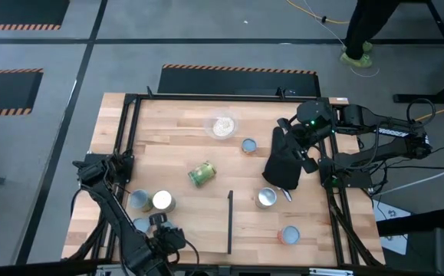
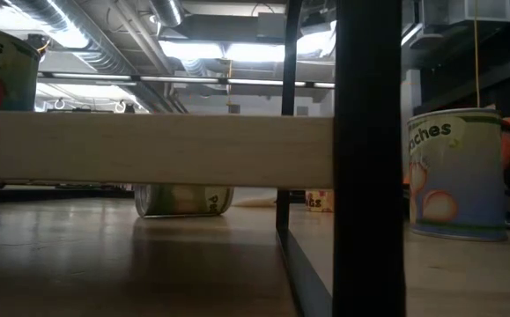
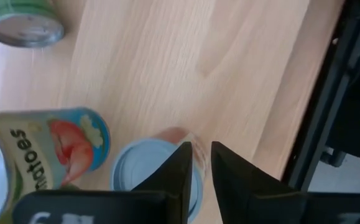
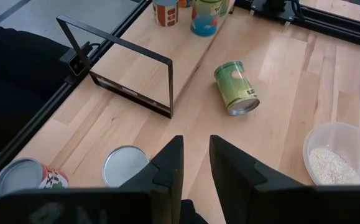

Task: Pick and place cans onto a shelf
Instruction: Put the green canned pear on the shelf

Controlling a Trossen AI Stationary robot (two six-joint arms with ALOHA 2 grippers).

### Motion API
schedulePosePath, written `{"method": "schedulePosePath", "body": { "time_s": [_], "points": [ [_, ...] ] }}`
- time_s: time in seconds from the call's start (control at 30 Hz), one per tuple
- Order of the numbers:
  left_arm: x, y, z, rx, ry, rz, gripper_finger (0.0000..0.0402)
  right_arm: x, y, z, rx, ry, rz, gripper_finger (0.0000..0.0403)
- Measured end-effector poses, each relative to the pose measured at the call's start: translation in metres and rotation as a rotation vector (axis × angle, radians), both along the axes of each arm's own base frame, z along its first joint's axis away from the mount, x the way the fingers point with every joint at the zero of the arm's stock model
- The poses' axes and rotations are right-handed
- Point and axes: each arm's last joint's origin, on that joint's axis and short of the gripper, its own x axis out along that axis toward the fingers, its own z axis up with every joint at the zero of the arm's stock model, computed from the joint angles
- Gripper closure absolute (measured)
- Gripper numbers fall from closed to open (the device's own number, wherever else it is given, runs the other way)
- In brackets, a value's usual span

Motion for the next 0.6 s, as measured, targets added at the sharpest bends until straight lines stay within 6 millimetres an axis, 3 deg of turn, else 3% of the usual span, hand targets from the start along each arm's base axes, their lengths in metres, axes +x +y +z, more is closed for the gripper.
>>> {"method": "schedulePosePath", "body": {
  "time_s": [0.37, 0.6],
  "points": [
    [0.014, 0.003, 0.032, 0.034, -0.113, -0.099, 0.0348, 0.001, 0.000, 0.001, -0.001, -0.008, 0.000, 0.0320],
    [0.045, 0.032, 0.039, 0.141, -0.099, -0.215, 0.0348, 0.003, 0.000, 0.003, -0.004, -0.039, 0.000, 0.0320]
  ]
}}
